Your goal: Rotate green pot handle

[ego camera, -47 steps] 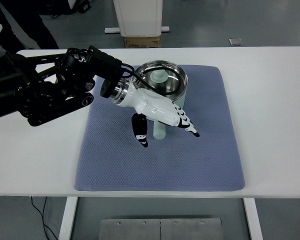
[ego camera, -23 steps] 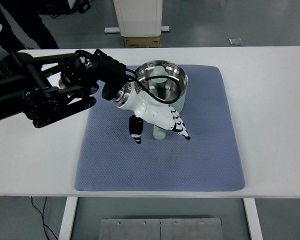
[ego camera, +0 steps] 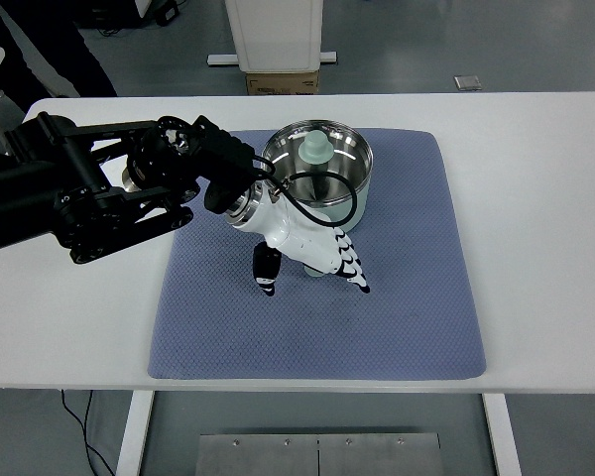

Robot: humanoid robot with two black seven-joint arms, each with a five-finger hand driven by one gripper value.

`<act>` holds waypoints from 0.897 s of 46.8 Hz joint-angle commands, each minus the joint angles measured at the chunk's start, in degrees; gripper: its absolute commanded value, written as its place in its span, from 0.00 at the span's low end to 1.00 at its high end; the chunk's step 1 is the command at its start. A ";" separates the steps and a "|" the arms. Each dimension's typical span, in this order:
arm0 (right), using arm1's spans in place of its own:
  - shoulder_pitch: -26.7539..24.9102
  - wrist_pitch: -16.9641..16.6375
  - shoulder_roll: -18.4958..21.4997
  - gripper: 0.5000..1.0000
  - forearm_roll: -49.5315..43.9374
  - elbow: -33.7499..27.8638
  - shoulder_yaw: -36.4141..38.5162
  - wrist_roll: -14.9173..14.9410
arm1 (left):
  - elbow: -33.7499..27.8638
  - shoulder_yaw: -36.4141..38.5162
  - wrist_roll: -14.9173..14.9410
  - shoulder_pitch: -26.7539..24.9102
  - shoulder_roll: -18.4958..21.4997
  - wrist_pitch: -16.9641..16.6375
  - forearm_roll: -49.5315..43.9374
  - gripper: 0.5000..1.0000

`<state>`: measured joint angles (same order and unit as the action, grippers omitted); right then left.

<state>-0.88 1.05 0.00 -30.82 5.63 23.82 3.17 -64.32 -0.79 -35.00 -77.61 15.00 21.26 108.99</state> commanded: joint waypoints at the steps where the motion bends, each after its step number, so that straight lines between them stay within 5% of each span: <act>1: 0.00 0.00 0.00 1.00 -0.03 0.08 0.00 -0.01 | -0.01 0.09 0.00 0.27 0.03 0.00 0.08 1.00; 42: 0.00 0.00 0.00 1.00 0.06 -0.09 0.00 -0.01 | -0.36 2.02 0.00 -0.52 0.91 0.09 0.79 1.00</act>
<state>-0.88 1.05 0.00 -30.81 5.58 23.82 3.18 -64.60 1.20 -35.01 -78.03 15.80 21.36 109.77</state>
